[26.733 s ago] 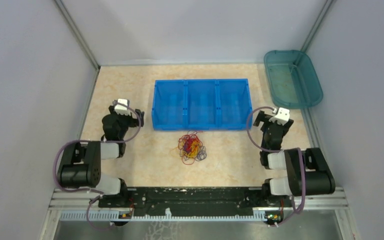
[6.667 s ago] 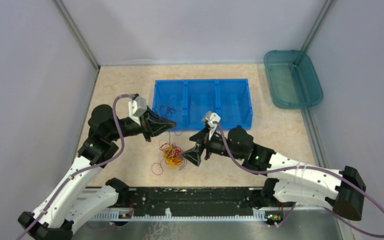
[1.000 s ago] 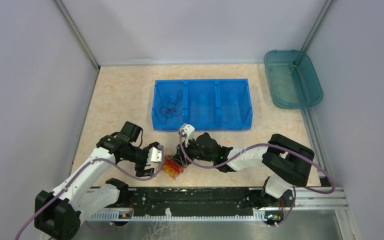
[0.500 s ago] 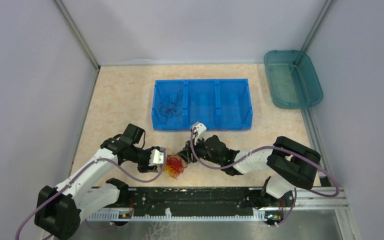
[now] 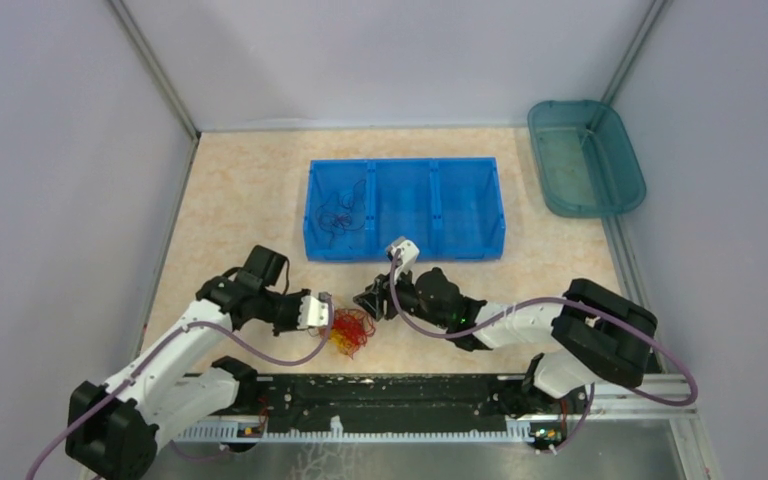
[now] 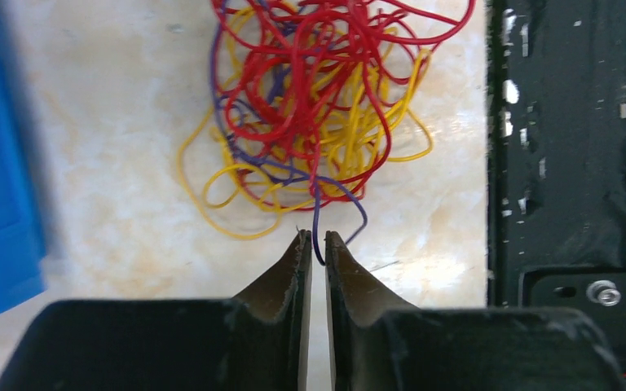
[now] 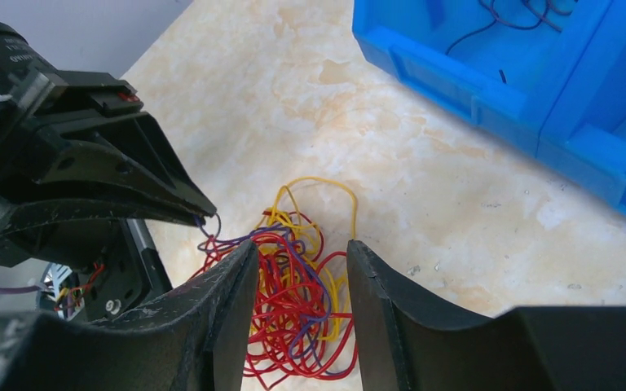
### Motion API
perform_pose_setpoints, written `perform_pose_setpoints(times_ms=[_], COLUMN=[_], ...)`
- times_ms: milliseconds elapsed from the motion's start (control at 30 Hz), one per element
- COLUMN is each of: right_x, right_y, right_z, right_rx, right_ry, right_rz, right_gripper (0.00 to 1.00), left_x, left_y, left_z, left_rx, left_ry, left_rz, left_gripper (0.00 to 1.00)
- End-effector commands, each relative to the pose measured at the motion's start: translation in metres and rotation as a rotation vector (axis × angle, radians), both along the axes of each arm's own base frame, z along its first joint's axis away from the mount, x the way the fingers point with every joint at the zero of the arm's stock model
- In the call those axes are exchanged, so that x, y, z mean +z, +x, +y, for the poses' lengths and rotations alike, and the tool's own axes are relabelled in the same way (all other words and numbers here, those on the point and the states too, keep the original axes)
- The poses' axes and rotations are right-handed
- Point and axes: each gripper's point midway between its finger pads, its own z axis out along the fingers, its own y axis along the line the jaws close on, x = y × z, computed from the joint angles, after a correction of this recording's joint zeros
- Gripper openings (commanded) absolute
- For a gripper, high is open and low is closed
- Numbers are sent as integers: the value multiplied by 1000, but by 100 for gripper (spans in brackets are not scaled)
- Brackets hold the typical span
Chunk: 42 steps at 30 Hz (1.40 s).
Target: Untangle the cables
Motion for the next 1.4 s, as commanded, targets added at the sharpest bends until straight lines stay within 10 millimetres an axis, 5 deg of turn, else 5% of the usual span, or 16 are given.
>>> perform_pose_setpoints(times_ms=[0,167,400,667,833,1033,1367], right_x=[37,54,97,151,168,171,137], right_y=[8,7,-6,-13,-12,-17,-17], right_z=[0,1,-1,12,35,55,60], right_rx=[-21,-3,79,167,218,286,267], right_ry=[84,113,184,272,307,375,418], right_rz=[-63,-101,-246,-392,-398,-364,-250], right_gripper=[45,52,78,82,80,71,51], left_x=[31,83,190,235,266,311,377], left_y=[22,44,37,23,19,19,11], left_z=[5,-7,-47,-65,-74,-81,-84], left_rx=[1,48,-9,-19,-20,-8,-9], left_ry=[17,-72,-388,-530,-615,-711,-870], left_rz=[-172,-300,-378,-268,-231,-236,-279], left_gripper=[14,1,0,0,0,0,0])
